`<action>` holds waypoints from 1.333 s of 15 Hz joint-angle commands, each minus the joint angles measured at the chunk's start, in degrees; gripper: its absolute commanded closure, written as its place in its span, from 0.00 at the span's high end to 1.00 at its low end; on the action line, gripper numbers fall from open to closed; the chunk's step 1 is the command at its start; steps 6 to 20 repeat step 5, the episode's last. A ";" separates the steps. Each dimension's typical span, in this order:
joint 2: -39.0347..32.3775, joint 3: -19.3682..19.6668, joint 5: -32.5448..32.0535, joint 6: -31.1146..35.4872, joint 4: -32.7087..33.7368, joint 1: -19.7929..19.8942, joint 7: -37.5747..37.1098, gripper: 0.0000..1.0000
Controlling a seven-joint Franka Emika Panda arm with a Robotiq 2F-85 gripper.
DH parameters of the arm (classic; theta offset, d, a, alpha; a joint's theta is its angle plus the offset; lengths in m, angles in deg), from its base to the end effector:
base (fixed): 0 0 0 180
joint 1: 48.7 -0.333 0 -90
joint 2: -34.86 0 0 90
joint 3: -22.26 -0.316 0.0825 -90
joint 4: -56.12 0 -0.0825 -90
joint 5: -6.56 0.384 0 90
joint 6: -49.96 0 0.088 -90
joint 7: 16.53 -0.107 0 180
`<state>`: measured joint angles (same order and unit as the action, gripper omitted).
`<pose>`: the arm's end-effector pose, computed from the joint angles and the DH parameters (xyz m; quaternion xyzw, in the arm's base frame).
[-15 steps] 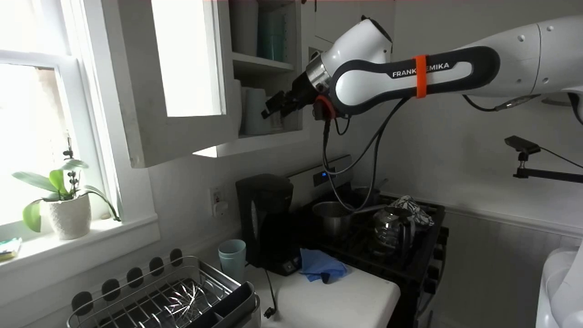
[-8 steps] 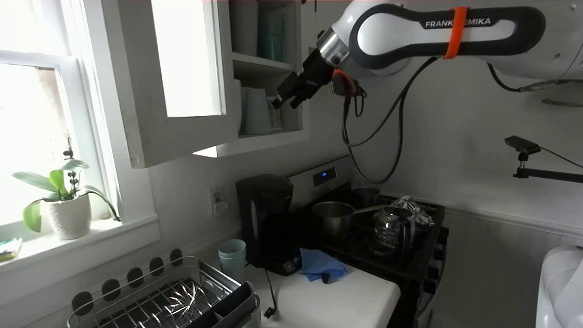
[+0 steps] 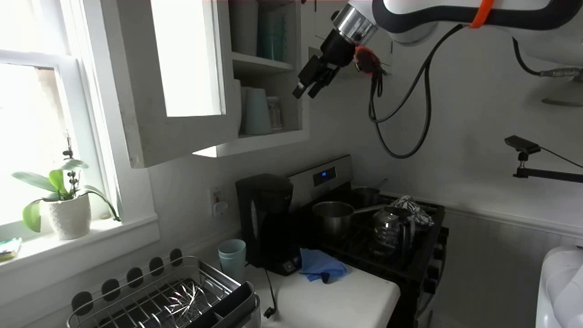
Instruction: Move the cup from the top shelf to the bottom shelf
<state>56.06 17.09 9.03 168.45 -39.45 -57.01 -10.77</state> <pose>0.4327 0.1197 0.8239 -0.9139 -0.1558 -0.3737 0.0304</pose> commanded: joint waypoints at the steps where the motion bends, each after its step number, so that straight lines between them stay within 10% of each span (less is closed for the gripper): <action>1: 0.72 -0.21 -0.84 -5.76 1.90 0.48 1.28 1.00; 20: 0.24 -0.27 0.07 -4.21 1.54 0.25 0.97 1.00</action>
